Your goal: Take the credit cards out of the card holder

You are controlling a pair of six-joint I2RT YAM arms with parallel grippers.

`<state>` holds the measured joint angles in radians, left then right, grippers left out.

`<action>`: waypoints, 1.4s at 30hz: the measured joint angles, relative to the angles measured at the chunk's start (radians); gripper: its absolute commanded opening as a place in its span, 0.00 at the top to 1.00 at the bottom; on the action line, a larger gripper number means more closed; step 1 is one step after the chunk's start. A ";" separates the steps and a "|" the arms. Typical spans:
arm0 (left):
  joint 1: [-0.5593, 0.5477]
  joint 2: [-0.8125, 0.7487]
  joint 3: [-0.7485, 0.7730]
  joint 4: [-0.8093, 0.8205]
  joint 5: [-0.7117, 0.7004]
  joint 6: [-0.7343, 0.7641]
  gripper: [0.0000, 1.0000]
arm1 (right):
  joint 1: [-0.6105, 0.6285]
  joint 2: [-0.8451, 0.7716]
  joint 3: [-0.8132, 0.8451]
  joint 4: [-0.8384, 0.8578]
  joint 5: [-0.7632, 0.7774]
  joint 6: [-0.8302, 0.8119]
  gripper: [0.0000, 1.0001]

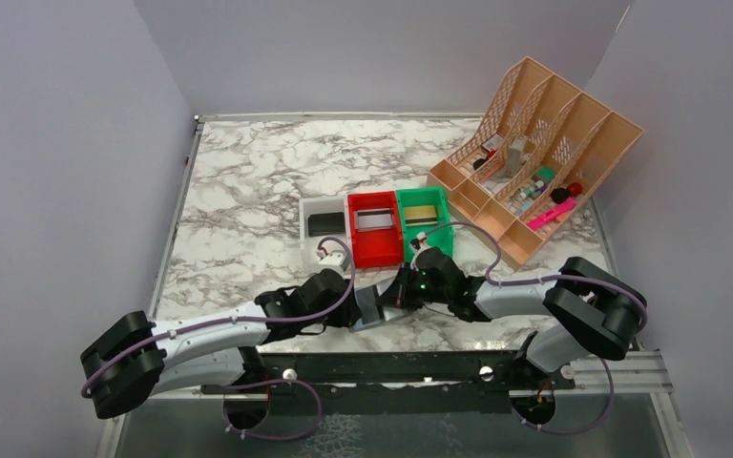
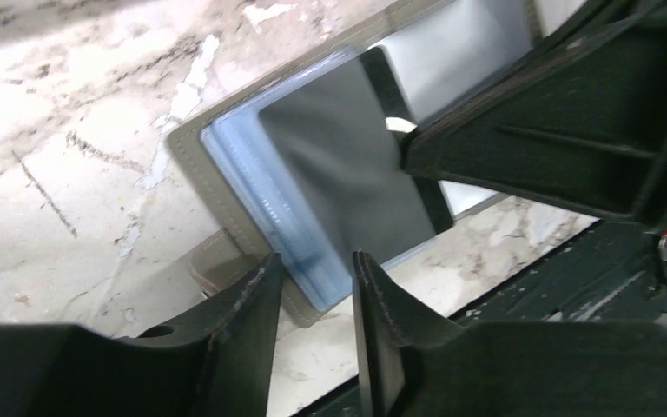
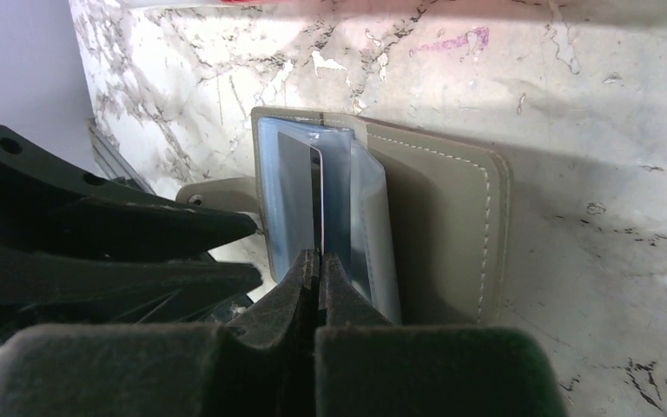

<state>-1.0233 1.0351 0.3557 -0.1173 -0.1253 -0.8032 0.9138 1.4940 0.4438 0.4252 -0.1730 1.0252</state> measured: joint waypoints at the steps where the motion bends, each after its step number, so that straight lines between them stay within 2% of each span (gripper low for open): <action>1: 0.000 -0.006 0.006 -0.006 0.000 0.001 0.58 | -0.001 0.000 0.000 0.002 -0.002 0.000 0.98; 9: 0.000 -0.025 0.066 0.025 0.014 0.034 0.55 | -0.006 0.005 0.000 0.003 -0.006 0.005 0.98; 16: 0.000 0.122 0.052 0.084 0.042 0.040 0.64 | -0.013 0.008 0.000 0.003 -0.009 0.007 0.95; 18: 0.000 0.125 0.042 0.108 0.039 0.033 0.66 | -0.013 0.008 -0.001 0.003 -0.011 0.007 0.90; 23: 0.000 0.114 0.010 0.150 0.023 0.004 0.70 | -0.021 0.010 -0.002 0.005 -0.053 -0.001 0.86; 24: 0.000 0.108 0.001 0.157 0.019 -0.003 0.71 | -0.024 0.012 -0.002 0.007 -0.061 -0.001 0.86; 26: 0.000 0.091 -0.013 0.162 0.014 -0.010 0.71 | -0.026 0.019 -0.003 0.019 -0.071 0.002 0.95; 28: 0.000 0.073 -0.024 0.158 0.008 -0.016 0.71 | -0.026 0.022 -0.010 0.040 -0.077 0.008 0.99; 34: -0.001 0.046 -0.031 0.132 -0.001 -0.024 0.72 | -0.030 0.015 -0.032 0.071 -0.078 0.029 0.99; 42: -0.005 0.044 -0.034 0.132 -0.018 -0.029 0.73 | -0.046 -0.050 -0.043 0.023 -0.067 0.013 0.98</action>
<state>-1.0283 1.0794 0.3214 0.0151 -0.1432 -0.8318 0.8680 1.4437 0.4011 0.4477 -0.2398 1.0382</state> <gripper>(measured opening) 0.272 0.017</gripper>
